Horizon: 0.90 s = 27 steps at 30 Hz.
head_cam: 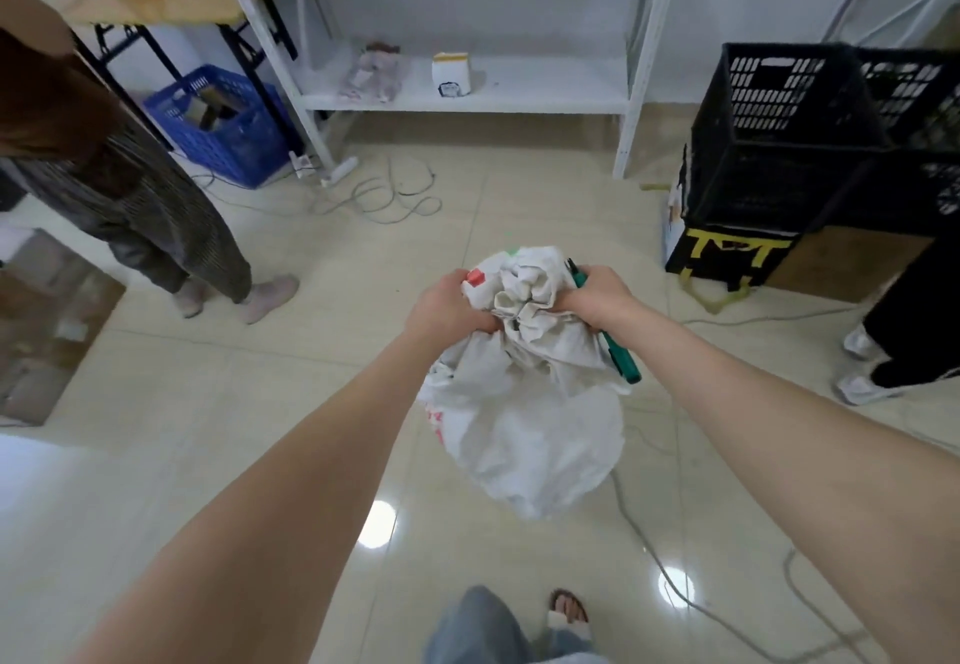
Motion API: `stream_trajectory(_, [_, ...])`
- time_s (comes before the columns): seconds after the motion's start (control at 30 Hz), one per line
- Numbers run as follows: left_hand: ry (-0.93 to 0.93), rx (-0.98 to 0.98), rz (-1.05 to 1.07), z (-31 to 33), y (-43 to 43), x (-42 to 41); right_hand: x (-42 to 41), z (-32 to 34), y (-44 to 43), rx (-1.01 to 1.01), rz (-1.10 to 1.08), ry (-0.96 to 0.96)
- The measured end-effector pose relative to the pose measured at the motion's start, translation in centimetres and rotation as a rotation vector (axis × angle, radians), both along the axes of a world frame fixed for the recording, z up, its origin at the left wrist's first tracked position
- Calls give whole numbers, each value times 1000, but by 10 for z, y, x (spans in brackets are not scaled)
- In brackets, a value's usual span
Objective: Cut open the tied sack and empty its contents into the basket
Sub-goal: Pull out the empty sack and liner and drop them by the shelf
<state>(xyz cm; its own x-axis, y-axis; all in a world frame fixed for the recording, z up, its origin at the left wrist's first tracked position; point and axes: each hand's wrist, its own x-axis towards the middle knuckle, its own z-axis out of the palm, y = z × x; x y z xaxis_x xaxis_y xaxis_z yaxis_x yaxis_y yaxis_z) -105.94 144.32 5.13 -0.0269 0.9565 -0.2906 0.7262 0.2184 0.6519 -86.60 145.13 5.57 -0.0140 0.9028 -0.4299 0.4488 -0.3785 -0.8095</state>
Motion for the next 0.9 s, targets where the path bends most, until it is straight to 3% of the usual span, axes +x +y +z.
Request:
stream_trajectory(0.4, [25, 176, -2, 12, 291, -46, -51, 14, 284, 124, -97, -36])
stream_trajectory(0.63, [75, 225, -46, 12, 438, -45, -51, 4, 420, 66, -72, -4])
stream_trajectory(0.9, [51, 48, -131, -28, 619, 2, -4, -54, 592, 77, -277, -61])
